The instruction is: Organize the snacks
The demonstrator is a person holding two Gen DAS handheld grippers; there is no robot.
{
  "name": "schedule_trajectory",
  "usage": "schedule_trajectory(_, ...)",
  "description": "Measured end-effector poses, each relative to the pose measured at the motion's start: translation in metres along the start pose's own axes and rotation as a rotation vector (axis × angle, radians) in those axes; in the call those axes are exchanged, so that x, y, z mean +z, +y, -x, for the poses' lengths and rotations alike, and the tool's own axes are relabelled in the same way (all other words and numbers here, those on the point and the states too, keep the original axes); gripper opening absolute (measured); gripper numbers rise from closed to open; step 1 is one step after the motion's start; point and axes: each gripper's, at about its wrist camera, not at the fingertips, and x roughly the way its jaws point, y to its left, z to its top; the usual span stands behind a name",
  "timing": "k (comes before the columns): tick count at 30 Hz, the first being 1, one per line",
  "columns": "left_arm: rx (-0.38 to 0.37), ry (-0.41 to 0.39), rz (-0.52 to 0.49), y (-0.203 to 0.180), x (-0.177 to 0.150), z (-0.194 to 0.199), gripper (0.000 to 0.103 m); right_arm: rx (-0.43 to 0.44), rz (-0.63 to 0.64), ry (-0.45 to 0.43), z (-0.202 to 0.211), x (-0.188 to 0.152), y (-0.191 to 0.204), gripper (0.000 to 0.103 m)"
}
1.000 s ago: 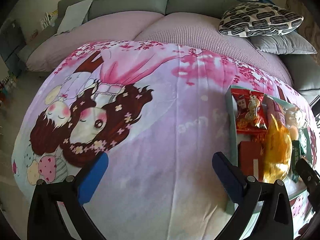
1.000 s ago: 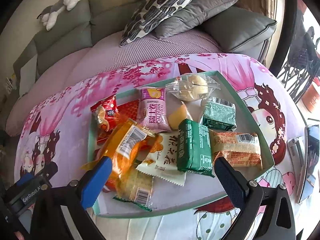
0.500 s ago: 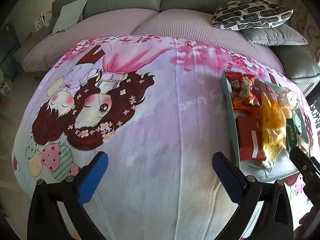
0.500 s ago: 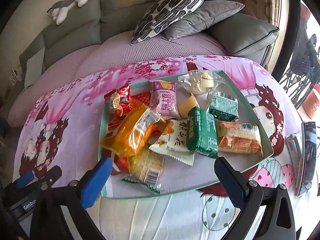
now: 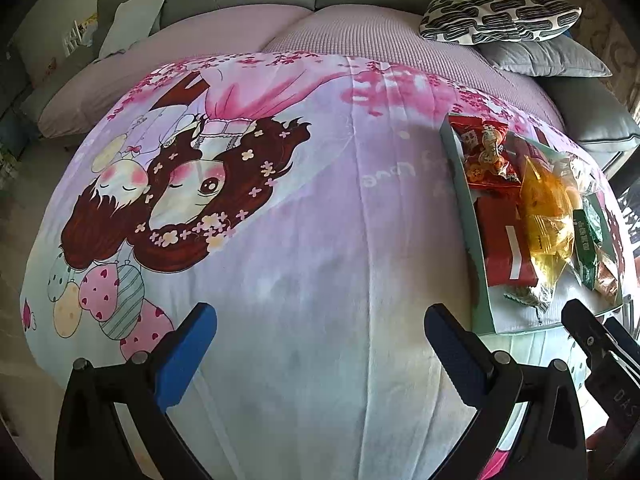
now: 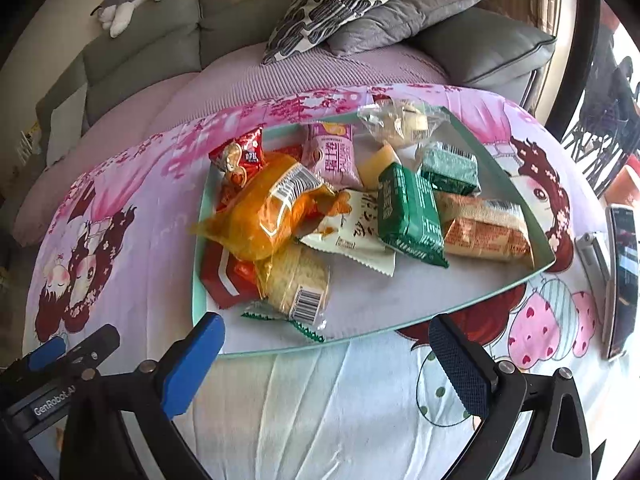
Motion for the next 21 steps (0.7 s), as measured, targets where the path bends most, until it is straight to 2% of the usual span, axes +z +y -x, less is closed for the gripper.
schedule_trajectory(21,-0.009,0.051,-0.021,-0.003,-0.001,-0.013,0.103,-0.020,0.031,-0.001,-0.002,-0.002,-0.001,0.103)
